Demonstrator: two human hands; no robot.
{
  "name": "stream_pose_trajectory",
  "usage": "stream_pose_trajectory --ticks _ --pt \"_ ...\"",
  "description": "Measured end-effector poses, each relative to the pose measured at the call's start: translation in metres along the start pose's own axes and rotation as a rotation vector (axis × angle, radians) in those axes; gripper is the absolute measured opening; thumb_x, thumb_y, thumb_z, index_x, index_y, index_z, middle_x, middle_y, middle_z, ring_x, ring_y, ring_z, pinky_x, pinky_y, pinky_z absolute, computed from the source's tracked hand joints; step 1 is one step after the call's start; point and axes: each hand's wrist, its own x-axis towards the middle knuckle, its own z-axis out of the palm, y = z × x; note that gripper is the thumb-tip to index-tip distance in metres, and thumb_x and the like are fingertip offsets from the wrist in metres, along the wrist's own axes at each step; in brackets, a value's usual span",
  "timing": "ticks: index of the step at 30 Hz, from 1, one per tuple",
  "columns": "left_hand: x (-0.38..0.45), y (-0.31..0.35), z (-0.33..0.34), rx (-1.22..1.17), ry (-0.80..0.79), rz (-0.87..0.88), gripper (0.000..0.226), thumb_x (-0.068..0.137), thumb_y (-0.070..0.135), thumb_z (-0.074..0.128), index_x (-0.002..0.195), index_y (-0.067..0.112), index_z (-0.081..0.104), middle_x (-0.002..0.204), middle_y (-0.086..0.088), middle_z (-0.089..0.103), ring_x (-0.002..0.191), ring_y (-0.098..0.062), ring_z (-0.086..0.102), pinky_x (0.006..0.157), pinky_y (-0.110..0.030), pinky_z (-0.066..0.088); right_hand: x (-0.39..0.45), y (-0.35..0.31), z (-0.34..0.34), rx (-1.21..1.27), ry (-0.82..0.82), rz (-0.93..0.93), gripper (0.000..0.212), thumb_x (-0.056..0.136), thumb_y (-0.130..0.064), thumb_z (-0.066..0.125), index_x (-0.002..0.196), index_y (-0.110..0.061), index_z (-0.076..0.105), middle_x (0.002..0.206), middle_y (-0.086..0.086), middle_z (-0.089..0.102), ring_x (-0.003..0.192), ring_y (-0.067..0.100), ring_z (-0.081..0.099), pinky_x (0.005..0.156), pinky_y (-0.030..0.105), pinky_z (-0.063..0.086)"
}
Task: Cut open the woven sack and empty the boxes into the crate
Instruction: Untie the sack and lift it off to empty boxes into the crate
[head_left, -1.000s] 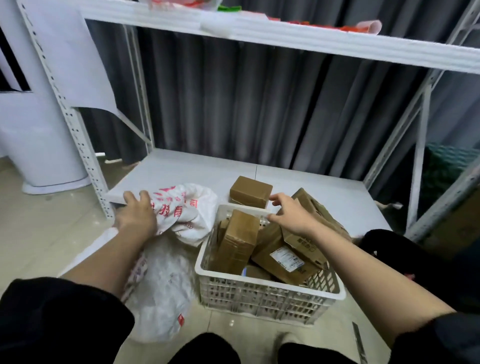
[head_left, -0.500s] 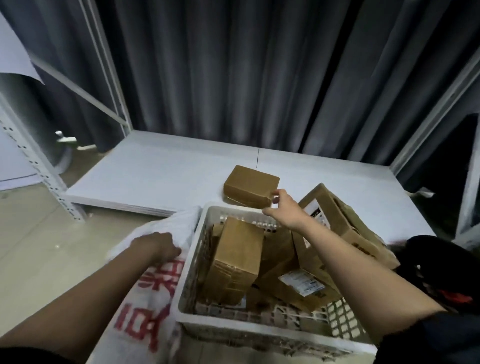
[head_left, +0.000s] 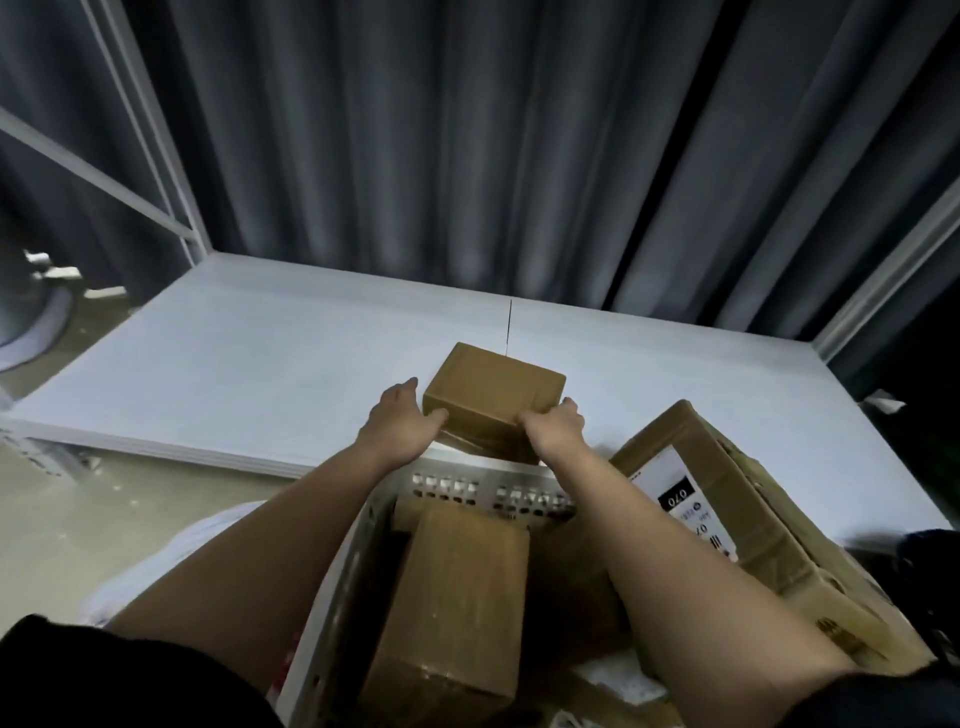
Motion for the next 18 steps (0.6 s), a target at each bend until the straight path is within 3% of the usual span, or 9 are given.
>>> stream_pose_trajectory --ticks 4,7,10,13,16,18 --pt "0.031 0.001 0.022 -0.221 -0.027 -0.06 0.084 0.086 0.043 0.058 0.151 0.009 0.016 0.156 -0.01 0.023 0.142 -0.027 0.025 0.116 -0.04 0.024 0.022 0.012 0.013 0.058 -0.017 0.107 0.066 0.09 -0.023 0.055 0.143 -0.005 0.022 0.142 0.016 0.037 0.124 0.034 0.045 0.102 0.038 0.042" --pt "0.044 -0.004 0.032 -0.369 -0.07 -0.118 0.103 0.06 0.061 0.059 0.145 0.011 0.028 0.148 -0.011 0.038 0.133 -0.028 0.041 0.111 -0.044 0.035 0.028 0.021 0.021 0.079 -0.038 0.101 0.064 0.091 -0.023 0.053 0.143 -0.005 0.022 0.141 0.016 0.04 0.124 0.033 0.046 0.102 0.038 0.041" --pt "0.045 -0.004 0.035 -0.532 -0.03 -0.152 0.072 0.082 0.044 0.058 0.14 0.008 0.036 0.142 -0.006 0.041 0.125 -0.026 0.047 0.097 -0.029 0.039 0.027 0.025 0.024 0.132 -0.058 0.067 0.061 0.089 -0.023 0.056 0.141 -0.008 0.028 0.138 0.013 0.045 0.122 0.031 0.049 0.103 0.037 0.042" --pt "0.042 -0.01 0.03 -0.608 0.042 -0.154 0.048 0.089 0.034 0.052 0.13 0.008 0.05 0.137 -0.009 0.045 0.111 -0.024 0.054 0.081 -0.027 0.04 0.019 0.018 0.018 0.239 -0.066 -0.011 0.054 0.089 -0.021 0.055 0.138 -0.011 0.033 0.133 0.009 0.05 0.118 0.027 0.052 0.105 0.037 0.041" --pt "0.022 -0.009 0.016 -0.695 0.136 -0.101 0.048 0.091 0.03 0.052 0.135 0.013 0.045 0.138 -0.003 0.039 0.112 -0.017 0.049 0.087 -0.026 0.038 0.0 0.003 0.007 0.344 -0.067 -0.086 0.047 0.09 -0.017 0.052 0.134 -0.016 0.037 0.129 0.009 0.054 0.113 0.024 0.054 0.104 0.038 0.043" --pt "0.003 -0.002 0.003 -0.76 0.217 -0.057 0.047 0.094 0.026 0.051 0.138 0.02 0.037 0.136 -0.001 0.035 0.111 -0.014 0.044 0.09 -0.025 0.037 -0.023 -0.009 -0.004 0.398 -0.114 -0.106 0.049 0.092 -0.017 0.05 0.138 -0.017 0.033 0.127 0.004 0.052 0.108 0.019 0.051 0.095 0.032 0.042"
